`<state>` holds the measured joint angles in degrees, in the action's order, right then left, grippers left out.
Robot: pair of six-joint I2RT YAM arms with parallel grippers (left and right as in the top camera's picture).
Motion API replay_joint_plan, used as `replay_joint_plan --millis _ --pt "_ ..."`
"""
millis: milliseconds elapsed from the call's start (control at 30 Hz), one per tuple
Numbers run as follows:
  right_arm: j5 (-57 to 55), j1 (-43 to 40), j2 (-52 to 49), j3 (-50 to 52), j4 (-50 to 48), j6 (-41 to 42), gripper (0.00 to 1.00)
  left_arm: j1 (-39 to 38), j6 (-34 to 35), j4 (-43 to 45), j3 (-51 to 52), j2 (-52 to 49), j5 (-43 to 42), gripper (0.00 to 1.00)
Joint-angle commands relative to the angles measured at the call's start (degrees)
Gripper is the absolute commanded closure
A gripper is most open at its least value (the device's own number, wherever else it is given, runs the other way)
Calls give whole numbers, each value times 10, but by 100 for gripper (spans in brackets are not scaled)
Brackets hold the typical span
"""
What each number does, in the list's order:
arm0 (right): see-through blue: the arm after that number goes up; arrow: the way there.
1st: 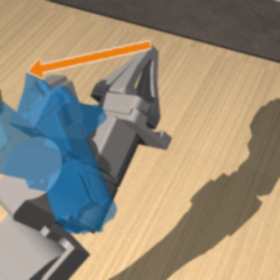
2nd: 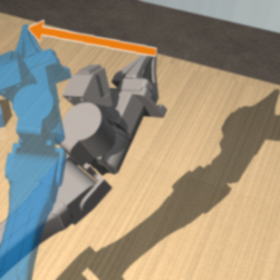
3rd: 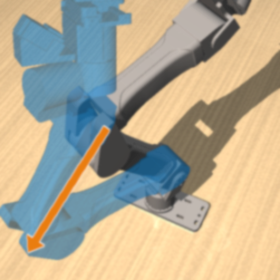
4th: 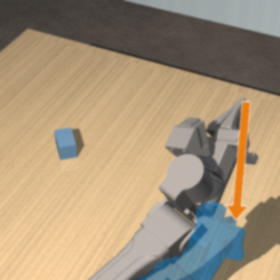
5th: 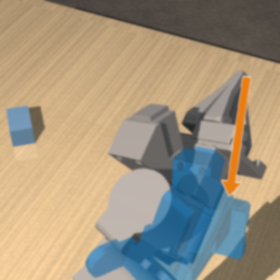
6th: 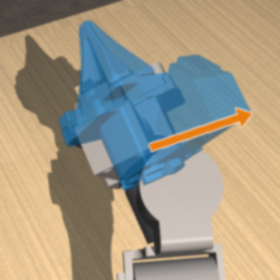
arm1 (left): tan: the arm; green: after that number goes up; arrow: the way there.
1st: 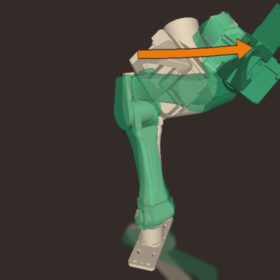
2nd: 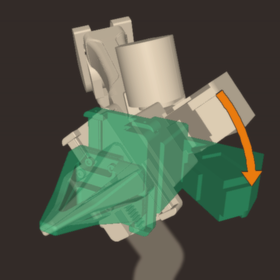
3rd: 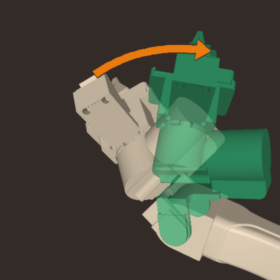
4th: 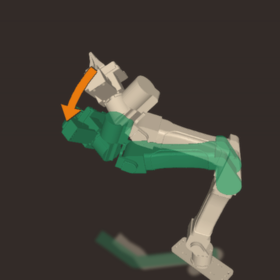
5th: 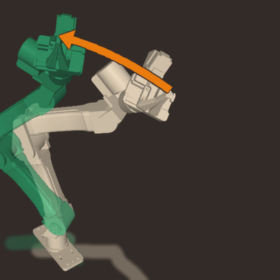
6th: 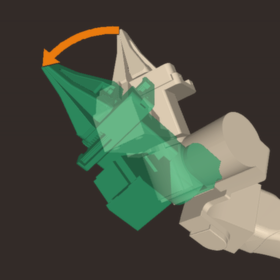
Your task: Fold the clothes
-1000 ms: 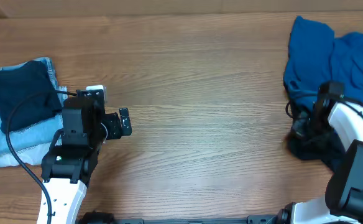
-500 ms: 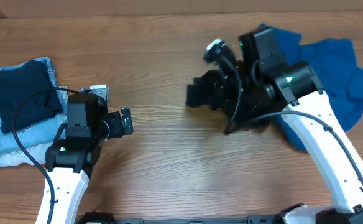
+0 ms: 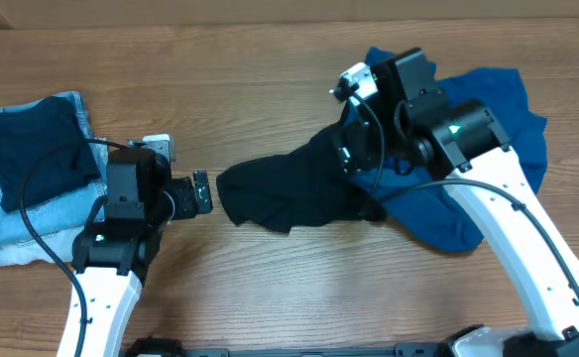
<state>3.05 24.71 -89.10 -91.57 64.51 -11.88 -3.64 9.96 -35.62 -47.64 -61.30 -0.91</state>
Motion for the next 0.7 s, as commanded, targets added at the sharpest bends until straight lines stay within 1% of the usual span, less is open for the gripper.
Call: replay_joint_plan --millis 0,33,100,200,267,333,433,600,667 --pt "-60 -38 -26 56 -6 19 9 3 -1 1 -13 -2 -6 0" --pt "-59 -49 -38 77 -19 19 9 3 -1 1 -13 -2 -6 0" --pt "-33 -57 -83 115 -41 -9 9 3 -1 1 -13 -2 -6 0" --pt "-18 -48 -145 118 -51 -26 9 3 -1 1 -13 -2 -6 0" --pt "10 -39 -167 118 -53 -36 9 3 -1 1 -13 -2 -6 0" --pt "36 -31 -172 118 -57 -39 7 3 -1 1 -13 -2 -6 0" --pt "68 -23 -172 118 -57 -62 6 3 -1 1 -13 -2 -6 0" --pt "66 -22 -174 119 -79 -61 5 3 -1 1 -13 -2 -6 0" --pt "59 -22 -174 134 -102 -61 6 3 -1 1 -13 -2 -6 0"
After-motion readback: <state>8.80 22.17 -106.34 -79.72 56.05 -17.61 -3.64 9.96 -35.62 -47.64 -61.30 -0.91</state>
